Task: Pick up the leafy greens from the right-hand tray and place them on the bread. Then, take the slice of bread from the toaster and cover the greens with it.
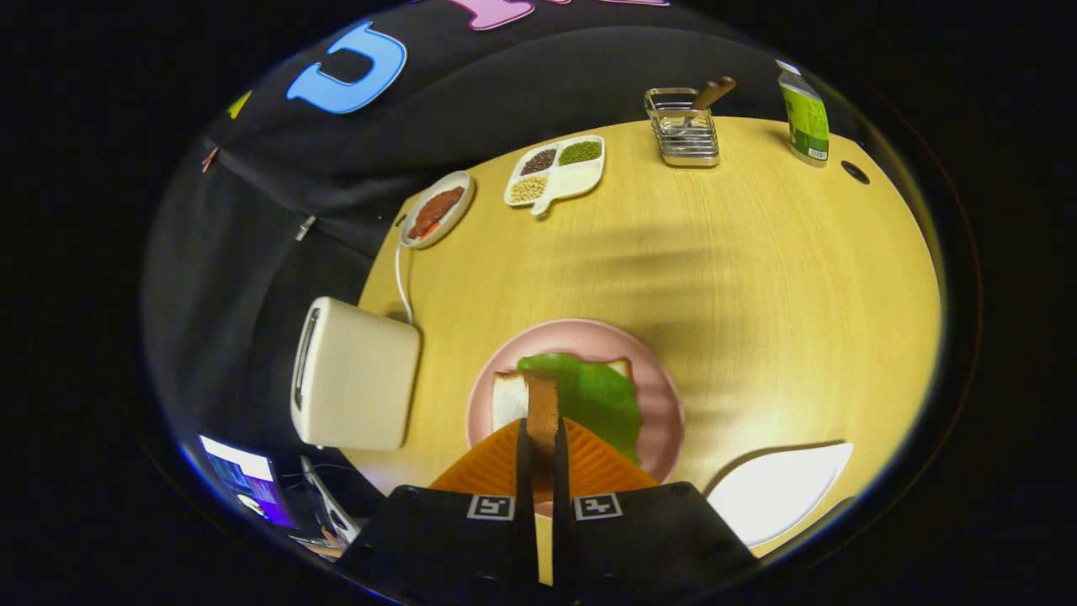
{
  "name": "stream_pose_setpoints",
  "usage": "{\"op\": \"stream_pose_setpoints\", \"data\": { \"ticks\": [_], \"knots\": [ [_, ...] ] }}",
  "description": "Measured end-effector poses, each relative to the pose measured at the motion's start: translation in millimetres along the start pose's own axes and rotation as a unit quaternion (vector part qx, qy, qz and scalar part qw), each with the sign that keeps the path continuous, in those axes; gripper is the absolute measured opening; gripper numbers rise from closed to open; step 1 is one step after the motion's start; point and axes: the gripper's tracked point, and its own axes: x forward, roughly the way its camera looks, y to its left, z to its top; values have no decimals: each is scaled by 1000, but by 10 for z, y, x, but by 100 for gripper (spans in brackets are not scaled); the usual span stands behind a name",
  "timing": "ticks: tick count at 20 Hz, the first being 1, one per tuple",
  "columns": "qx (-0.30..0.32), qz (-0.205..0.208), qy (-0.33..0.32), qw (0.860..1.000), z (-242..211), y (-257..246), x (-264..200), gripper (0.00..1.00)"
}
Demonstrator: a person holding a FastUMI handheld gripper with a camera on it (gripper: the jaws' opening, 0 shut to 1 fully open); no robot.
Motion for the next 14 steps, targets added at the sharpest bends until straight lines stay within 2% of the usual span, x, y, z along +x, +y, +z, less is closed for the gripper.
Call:
{"op": "stream_pose_setpoints", "data": {
  "ticks": [7,9,11,13,14],
  "knots": [
    [-73,-73,6,995,-95,-271,180,15],
    [-102,-105,3,989,-90,-397,209,19],
    [-133,-131,7,982,-127,-488,219,36],
    [-148,-142,2,979,-110,-499,226,37],
    [-154,-152,1,976,-94,-534,219,42]
  ]
}}
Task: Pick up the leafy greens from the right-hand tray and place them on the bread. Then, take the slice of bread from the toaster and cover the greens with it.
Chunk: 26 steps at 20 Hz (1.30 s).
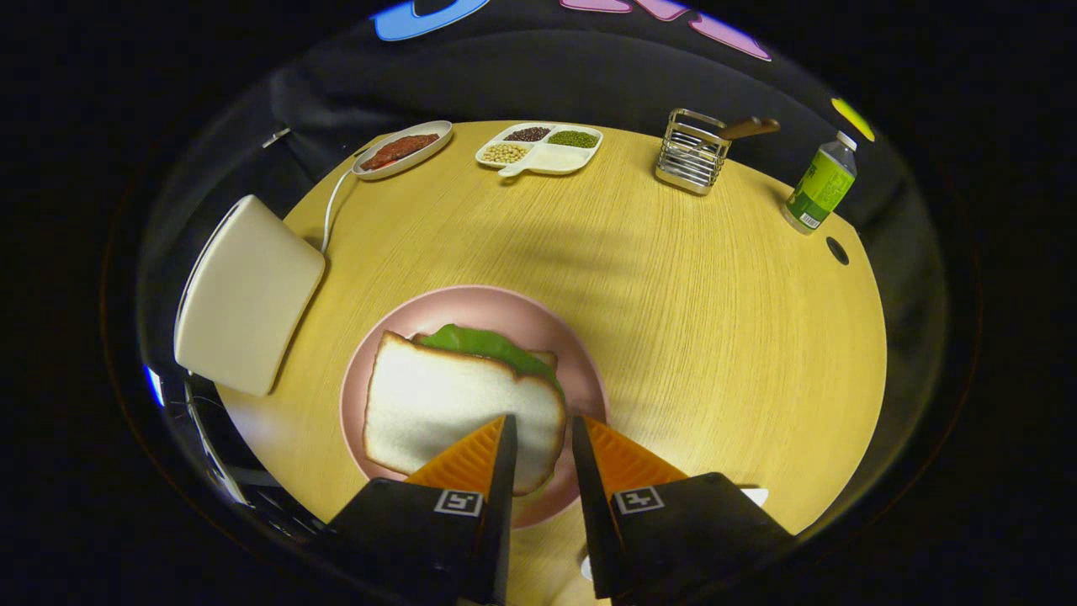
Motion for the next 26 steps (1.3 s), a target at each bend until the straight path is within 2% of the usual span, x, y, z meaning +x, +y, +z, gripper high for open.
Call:
{"op": "stream_pose_setpoints", "data": {
  "ticks": [5,6,8,13,18,22,26],
  "knots": [
    [-4,-22,-2,1000,-10,-73,-51,65],
    [-1,-24,-4,1000,18,-134,-33,81],
    [5,-31,-9,999,15,-186,-70,98],
    [-15,-52,-31,998,31,-216,-185,100],
    [-11,-58,-94,994,262,-143,-474,99],
    [-12,-46,-169,984,546,11,-1015,99],
    [-18,-32,-248,968,874,112,-1587,99]
  ]
}}
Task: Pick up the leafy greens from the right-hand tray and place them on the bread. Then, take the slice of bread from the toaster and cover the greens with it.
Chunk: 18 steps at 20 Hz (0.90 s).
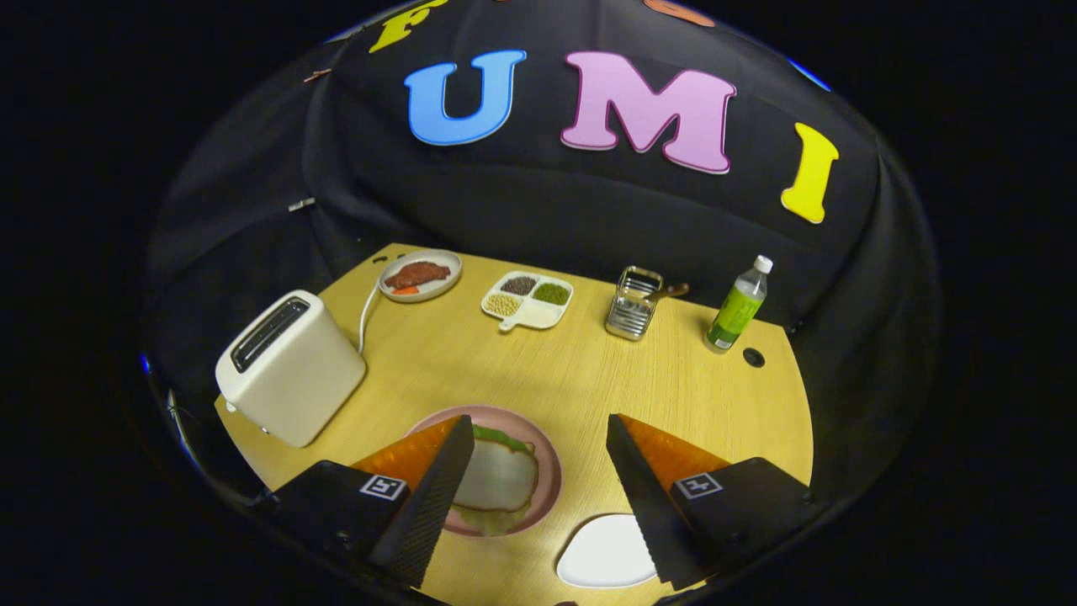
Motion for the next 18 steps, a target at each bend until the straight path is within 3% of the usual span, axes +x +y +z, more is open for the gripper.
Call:
{"op": "stream_pose_setpoints", "data": {
  "ticks": [8,13,18],
  "knots": [
    [-36,4,-151,988,762,107,-981,99],
    [-27,-29,-189,981,874,92,-1318,98],
    [-19,-34,-203,979,808,85,-1542,98]
  ]
}}
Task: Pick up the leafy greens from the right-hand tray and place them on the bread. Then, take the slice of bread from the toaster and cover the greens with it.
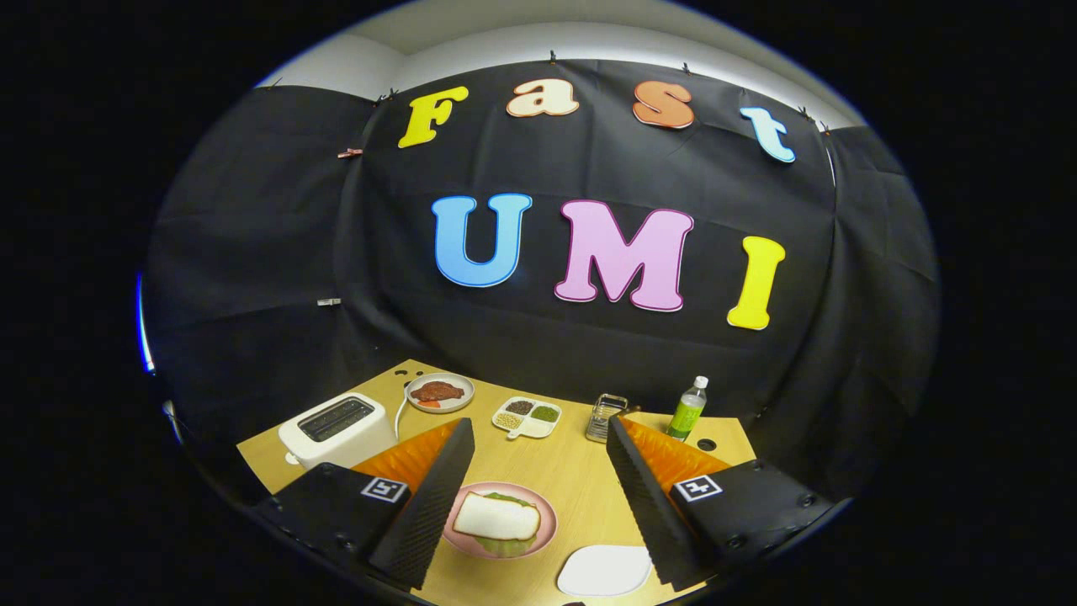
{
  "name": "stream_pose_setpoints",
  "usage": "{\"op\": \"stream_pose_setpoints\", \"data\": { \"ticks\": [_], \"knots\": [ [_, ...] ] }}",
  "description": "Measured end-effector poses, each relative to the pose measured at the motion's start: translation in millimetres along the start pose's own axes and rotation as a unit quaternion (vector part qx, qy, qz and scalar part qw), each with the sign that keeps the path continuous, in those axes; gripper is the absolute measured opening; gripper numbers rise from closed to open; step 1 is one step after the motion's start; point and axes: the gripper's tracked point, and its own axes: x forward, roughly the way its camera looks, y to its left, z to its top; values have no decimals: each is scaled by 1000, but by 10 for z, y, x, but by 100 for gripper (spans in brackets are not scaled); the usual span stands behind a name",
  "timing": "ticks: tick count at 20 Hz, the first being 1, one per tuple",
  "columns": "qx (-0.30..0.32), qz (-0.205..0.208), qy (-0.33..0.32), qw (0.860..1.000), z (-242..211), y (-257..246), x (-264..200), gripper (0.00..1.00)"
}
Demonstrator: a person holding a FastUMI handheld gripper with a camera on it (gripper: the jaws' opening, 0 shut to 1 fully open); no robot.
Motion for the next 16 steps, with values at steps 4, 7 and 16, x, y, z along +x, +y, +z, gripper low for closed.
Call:
{"op": "stream_pose_setpoints", "data": {
  "ticks": [4,7,16],
  "knots": [
    [-8,-7,-9,1000,6,4,-103,98],
    [-1,-13,-9,1000,-6,-32,-106,99],
    [1,-25,-2,1000,-75,-104,-126,98]
  ]
}}
